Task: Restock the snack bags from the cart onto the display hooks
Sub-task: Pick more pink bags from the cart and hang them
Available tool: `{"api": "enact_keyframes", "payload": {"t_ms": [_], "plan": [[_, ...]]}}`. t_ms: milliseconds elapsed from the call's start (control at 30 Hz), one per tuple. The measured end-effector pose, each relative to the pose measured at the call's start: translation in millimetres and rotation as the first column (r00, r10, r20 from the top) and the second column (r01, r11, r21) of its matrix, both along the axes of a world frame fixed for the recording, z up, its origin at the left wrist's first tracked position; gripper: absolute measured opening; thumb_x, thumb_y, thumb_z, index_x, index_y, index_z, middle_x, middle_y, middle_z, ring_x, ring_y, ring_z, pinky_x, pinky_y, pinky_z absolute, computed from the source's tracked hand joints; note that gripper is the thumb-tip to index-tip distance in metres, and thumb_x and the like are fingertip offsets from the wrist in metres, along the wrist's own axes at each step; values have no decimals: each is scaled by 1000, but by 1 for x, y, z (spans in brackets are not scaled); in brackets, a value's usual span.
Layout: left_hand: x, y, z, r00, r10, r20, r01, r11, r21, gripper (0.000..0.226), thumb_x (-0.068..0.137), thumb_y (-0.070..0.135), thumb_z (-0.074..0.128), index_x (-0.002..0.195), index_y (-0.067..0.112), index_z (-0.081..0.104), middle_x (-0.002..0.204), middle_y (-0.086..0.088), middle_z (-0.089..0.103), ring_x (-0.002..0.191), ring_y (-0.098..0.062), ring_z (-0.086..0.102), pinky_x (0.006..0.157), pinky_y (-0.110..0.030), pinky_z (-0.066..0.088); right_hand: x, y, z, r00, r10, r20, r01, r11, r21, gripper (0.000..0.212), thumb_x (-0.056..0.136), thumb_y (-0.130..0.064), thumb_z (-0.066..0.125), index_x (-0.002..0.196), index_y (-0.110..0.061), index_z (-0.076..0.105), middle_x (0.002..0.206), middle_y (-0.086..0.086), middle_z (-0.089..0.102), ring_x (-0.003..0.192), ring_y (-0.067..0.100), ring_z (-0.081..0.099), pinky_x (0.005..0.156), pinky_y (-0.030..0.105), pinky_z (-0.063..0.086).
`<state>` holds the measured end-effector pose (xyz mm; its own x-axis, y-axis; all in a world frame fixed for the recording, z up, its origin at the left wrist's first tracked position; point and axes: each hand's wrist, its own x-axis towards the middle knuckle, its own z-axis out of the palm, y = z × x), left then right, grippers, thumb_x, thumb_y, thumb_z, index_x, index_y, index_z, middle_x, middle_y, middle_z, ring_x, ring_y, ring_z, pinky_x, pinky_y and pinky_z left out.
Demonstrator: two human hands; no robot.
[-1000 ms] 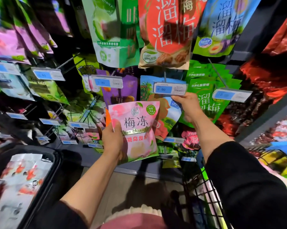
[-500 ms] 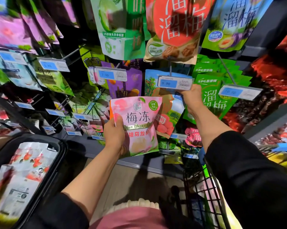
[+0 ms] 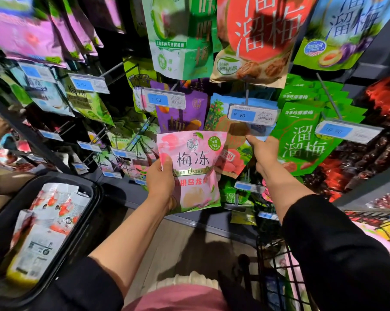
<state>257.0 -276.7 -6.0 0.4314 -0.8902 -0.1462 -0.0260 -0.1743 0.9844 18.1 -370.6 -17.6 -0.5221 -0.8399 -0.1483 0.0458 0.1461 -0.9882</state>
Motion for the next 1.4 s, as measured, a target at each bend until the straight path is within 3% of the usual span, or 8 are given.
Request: {"api": "enact_keyframes", "payload": {"t_ms": [133, 333, 467, 600, 733, 867, 1000, 1400], "plan": [[6, -3, -7, 1000, -5, 13, 5, 1000, 10, 46, 101, 38, 43, 62, 15, 40, 58, 0, 37, 58, -17, 31, 59, -31, 24, 3, -20, 17, 993, -113, -19, 113, 993, 29, 18, 84, 7, 58, 90, -9, 63, 78, 2, 59, 64, 12, 49, 44, 18, 37], [20, 0, -4, 999, 45, -7, -44, 999, 25, 49, 101, 37, 44, 58, 17, 32, 55, 1, 32, 55, -16, 26, 55, -32, 19, 20, -20, 12, 957, -240, -160, 254, 965, 71, 30, 81, -12, 72, 108, -1, 65, 104, 11, 67, 94, 18, 60, 74, 29, 44], [39, -4, -11, 997, 60, -54, -58, 997, 50, 45, 97, 47, 47, 63, 18, 49, 72, -11, 58, 70, -23, 53, 67, -37, 44, 57, 21, 5, 797, -392, -459, 417, 908, -53, 43, 80, -28, 75, 104, 0, 52, 109, 18, 55, 105, 33, 51, 89, 37, 33], [62, -10, -11, 996, 23, -90, -20, 999, 30, 39, 100, 39, 45, 78, 10, 58, 83, -12, 64, 76, -23, 57, 72, -37, 46, 116, 46, 14, 977, 103, -184, -127, 984, -121, 35, 91, -37, 63, 72, -10, 54, 68, 10, 55, 67, 16, 51, 65, 27, 39], [99, -17, -5, 993, -39, -112, 44, 998, 38, 49, 94, 51, 47, 84, 6, 63, 94, -22, 68, 88, -40, 65, 85, -55, 51, 166, 28, 55, 881, 471, -31, -467, 861, -199, 12, 82, -19, 73, 80, -7, 71, 75, 7, 70, 74, 13, 62, 71, 27, 48], [151, -29, 15, 991, -46, -126, 47, 999, 9, 39, 102, 35, 43, 99, 0, 61, 70, -5, 56, 61, -23, 53, 53, -29, 45, 218, 7, 86, 791, 605, -90, -612, 781, -124, 24, 67, -6, 78, 88, 4, 72, 77, 7, 74, 69, 10, 66, 57, 18, 49], [210, -57, 26, 984, -42, -171, 34, 998, -46, 40, 96, 45, 49, 78, 11, 60, 82, -12, 66, 78, -29, 62, 73, -41, 49, 277, -15, 111, 765, 639, -81, -644, 758, -100, 13, 73, 7, 73, 86, 7, 68, 58, -6, 68, 51, 1, 59, 46, 13, 43], [347, -127, 127, 1000, -10, 15, 14, 935, -355, 45, 99, 40, 47, 69, 6, 45, 65, -11, 39, 58, -18, 35, 53, -25, 30, 430, -76, 214, 841, 473, -263, -540, 757, -367, 15, 73, -3, 78, 63, 1, 67, 67, 7, 67, 60, 9, 53, 57, 21, 43]]}}
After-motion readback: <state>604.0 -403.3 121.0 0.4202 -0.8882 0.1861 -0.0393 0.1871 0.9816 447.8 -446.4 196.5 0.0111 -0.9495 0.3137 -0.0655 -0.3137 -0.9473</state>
